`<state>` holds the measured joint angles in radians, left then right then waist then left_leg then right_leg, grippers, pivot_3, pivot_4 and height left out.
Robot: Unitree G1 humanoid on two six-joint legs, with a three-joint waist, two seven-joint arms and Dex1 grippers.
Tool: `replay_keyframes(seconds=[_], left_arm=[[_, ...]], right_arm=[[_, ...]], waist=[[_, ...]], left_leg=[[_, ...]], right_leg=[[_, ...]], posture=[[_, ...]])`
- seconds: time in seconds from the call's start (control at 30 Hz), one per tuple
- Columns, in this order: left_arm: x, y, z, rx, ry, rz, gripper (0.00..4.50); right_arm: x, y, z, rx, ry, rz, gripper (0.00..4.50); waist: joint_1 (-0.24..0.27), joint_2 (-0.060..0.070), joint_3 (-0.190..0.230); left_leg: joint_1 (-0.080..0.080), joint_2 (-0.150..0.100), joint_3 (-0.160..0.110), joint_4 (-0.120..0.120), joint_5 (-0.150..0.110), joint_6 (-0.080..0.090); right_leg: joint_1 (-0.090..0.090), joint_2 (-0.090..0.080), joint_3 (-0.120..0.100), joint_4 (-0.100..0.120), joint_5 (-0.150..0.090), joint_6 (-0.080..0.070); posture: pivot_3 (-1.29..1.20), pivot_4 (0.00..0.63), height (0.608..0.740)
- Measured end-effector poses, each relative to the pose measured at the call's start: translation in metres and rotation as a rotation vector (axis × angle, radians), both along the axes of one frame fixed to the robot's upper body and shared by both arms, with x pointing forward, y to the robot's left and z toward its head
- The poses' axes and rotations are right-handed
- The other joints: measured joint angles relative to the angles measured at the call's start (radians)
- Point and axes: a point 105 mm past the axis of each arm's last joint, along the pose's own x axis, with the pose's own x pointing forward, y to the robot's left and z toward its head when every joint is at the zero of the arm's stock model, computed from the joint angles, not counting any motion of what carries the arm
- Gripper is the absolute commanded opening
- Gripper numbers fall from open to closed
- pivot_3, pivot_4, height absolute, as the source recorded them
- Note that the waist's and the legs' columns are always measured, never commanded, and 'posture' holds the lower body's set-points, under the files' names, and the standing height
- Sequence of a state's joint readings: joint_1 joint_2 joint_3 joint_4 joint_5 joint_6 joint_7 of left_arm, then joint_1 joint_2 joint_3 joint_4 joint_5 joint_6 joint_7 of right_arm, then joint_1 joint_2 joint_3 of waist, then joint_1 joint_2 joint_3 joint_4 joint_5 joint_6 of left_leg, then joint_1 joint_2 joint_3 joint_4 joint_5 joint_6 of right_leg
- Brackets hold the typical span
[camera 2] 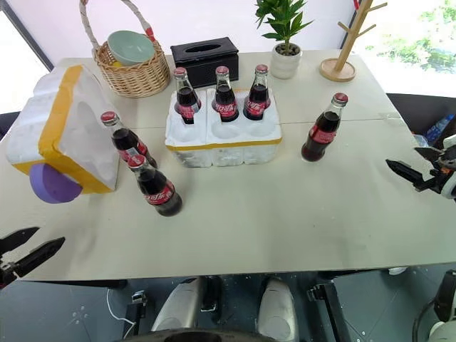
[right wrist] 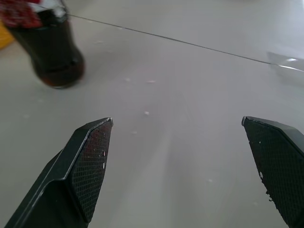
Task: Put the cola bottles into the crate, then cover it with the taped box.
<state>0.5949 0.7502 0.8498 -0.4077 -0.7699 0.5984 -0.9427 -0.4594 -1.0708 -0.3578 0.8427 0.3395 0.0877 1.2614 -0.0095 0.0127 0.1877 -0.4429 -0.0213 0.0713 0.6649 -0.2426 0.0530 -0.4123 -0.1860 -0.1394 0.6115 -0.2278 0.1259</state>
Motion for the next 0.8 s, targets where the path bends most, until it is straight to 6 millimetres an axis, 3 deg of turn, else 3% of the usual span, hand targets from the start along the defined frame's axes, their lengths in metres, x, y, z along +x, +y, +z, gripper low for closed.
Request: replay_keyframes(seconds=[0.3,0.6,0.8], left_arm=[[0.019,-0.053,0.017,0.012,-0.03,-0.265,4.43],[0.052,-0.097,0.016,-0.013,-0.091,-0.439,4.43],[0.073,-0.112,0.015,-0.04,-0.142,-0.471,4.43]], right_arm=[[-0.055,0.061,0.01,0.012,0.182,0.374,4.5],[-0.077,0.146,0.045,0.045,0.114,0.632,4.5],[-0.081,0.167,0.052,0.063,0.099,0.673,4.5]], waist=[[0.001,0.002,0.0],[0.013,0.002,0.0],[0.039,0.0,0.001]], left_leg=[[0.0,0.001,0.002,0.0,0.0,0.0],[0.0,0.001,0.003,-0.001,0.0,0.0],[0.001,0.001,0.004,0.0,0.0,0.0]], right_leg=[[0.002,0.001,0.002,0.001,0.0,0.0],[0.001,0.001,0.003,0.0,0.0,0.0],[0.0,0.001,0.003,-0.001,0.002,-0.001]], posture=[[0.0,0.15,0.736],[0.0,0.15,0.736],[0.0,0.15,0.736]])
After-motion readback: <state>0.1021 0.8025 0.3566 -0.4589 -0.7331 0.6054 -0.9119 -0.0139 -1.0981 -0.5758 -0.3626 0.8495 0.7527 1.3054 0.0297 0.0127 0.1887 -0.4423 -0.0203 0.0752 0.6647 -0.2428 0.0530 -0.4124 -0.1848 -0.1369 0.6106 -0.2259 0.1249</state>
